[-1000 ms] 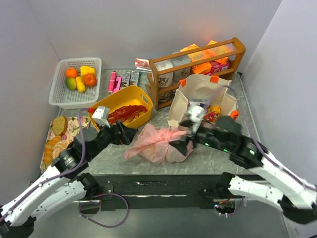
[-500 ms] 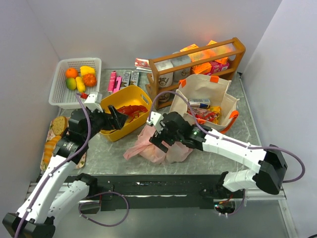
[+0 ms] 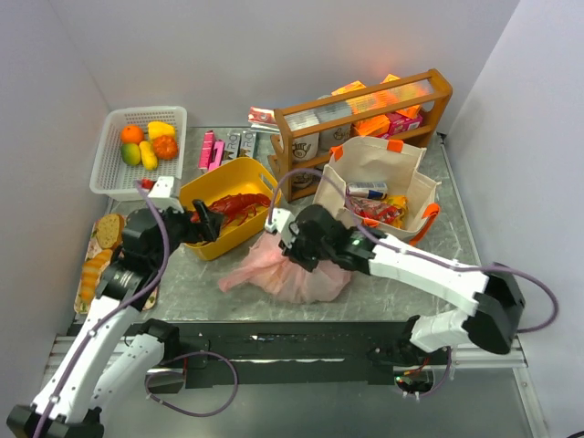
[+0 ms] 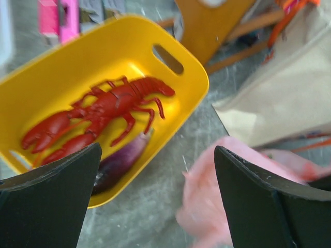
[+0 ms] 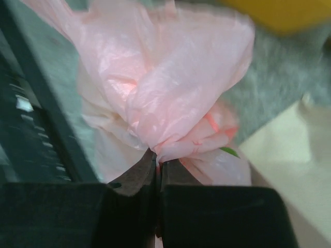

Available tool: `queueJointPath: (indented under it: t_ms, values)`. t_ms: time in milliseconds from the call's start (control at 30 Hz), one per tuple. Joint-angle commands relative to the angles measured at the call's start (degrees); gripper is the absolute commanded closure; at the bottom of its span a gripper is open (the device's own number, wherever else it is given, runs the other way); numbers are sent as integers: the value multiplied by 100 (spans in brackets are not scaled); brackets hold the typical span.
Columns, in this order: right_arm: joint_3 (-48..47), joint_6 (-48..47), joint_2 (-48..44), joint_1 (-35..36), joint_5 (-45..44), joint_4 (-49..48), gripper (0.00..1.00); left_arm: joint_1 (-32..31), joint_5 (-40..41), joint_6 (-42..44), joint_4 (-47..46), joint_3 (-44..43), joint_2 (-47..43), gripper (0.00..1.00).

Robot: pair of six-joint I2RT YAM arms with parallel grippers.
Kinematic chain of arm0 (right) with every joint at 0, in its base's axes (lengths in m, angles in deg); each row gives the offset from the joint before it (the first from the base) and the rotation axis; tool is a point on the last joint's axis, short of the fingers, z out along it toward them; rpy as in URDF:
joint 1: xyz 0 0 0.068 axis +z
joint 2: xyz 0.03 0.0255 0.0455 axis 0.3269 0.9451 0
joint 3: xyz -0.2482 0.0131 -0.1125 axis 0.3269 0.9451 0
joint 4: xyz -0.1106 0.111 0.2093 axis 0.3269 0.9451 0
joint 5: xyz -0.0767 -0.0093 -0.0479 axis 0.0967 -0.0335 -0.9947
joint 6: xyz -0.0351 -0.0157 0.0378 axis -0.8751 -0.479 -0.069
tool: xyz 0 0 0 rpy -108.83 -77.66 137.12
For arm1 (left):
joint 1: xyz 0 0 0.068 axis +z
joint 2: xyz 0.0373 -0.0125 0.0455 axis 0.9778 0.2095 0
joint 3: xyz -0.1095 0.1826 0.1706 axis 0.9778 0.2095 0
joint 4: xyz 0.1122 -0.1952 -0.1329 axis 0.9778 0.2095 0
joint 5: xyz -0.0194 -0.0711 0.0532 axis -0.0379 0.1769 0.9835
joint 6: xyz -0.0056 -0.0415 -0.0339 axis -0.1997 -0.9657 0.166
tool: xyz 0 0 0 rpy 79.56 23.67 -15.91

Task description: Place the mixed food into the grocery bags and tie them

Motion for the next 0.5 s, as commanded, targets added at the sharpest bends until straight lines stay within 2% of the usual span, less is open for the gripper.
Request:
queueJointPath:
  t_ms: [0, 67, 233, 267, 300, 400, 467]
  values:
    - [-1160, 129, -1192, 50, 966, -163, 100, 31, 700, 131, -270, 104, -498, 4]
    - [-1696, 85, -1446, 50, 800, -66, 100, 31, 762, 131, -288, 165, -595, 4]
    - [-2855, -371, -1510, -308, -491, 294, 100, 31, 727, 131, -218, 166, -587, 4]
    - [-3015, -390, -1431, -519, -484, 355, 100, 31, 709, 140, -218, 157, -561, 4]
    - [-3164, -416, -1378, -1148, -327, 408, 100, 31, 700, 148, -209, 165, -543, 4]
    - [-3560, -477, -1194, -2160, -97, 531, 100, 31, 665, 192, -200, 157, -552, 4]
    - [-3851, -513, -1018, -2506, -89, 672, 100, 31, 639, 184, -218, 183, -569, 4]
